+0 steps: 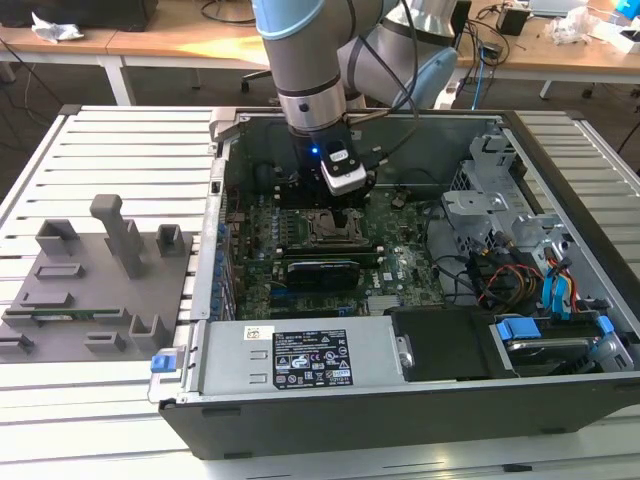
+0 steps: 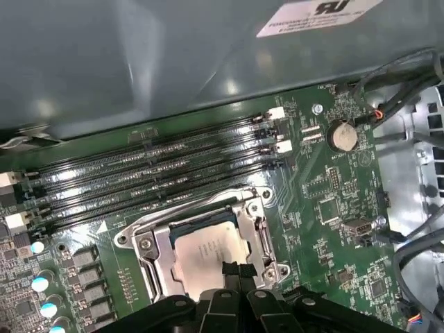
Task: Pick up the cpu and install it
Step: 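Install the first cpu locking lever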
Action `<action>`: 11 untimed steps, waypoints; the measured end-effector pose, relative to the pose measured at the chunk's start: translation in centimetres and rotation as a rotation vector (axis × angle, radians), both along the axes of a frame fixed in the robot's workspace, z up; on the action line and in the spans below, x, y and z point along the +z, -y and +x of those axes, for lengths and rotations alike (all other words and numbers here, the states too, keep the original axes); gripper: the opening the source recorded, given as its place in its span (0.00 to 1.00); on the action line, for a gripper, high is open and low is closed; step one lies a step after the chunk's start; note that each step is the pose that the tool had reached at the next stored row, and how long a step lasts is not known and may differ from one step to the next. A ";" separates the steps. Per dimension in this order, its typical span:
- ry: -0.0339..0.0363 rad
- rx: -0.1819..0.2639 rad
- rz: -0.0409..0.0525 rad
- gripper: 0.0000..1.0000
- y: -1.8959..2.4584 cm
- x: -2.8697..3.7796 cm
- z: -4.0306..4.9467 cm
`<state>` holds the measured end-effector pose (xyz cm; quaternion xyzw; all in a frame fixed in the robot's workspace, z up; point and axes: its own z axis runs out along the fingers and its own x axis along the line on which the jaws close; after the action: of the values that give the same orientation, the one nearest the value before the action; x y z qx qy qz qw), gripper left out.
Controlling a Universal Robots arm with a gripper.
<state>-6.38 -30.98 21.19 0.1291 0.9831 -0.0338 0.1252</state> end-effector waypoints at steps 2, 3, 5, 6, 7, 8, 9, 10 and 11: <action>-0.0638 0.000 0.0004 0.11 -0.01 -0.03 0.35; -0.0970 0.000 0.0019 0.11 -0.01 -0.03 0.56; -0.1380 0.000 0.0054 0.11 0.00 -0.03 0.77; -0.1642 0.000 0.0089 0.11 0.00 -0.03 0.89; -0.1808 0.000 0.0113 0.11 0.00 -0.02 0.95; -0.1856 0.000 0.0122 0.11 0.00 -0.02 0.96; -0.1857 0.000 0.0124 0.11 0.00 -0.02 0.96; -0.1856 0.000 0.0126 0.11 0.00 -0.02 0.96; -0.1857 0.001 0.0156 0.11 0.00 -0.03 0.96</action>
<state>-5.42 -30.98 21.16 0.1260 0.9908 -0.0379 0.0325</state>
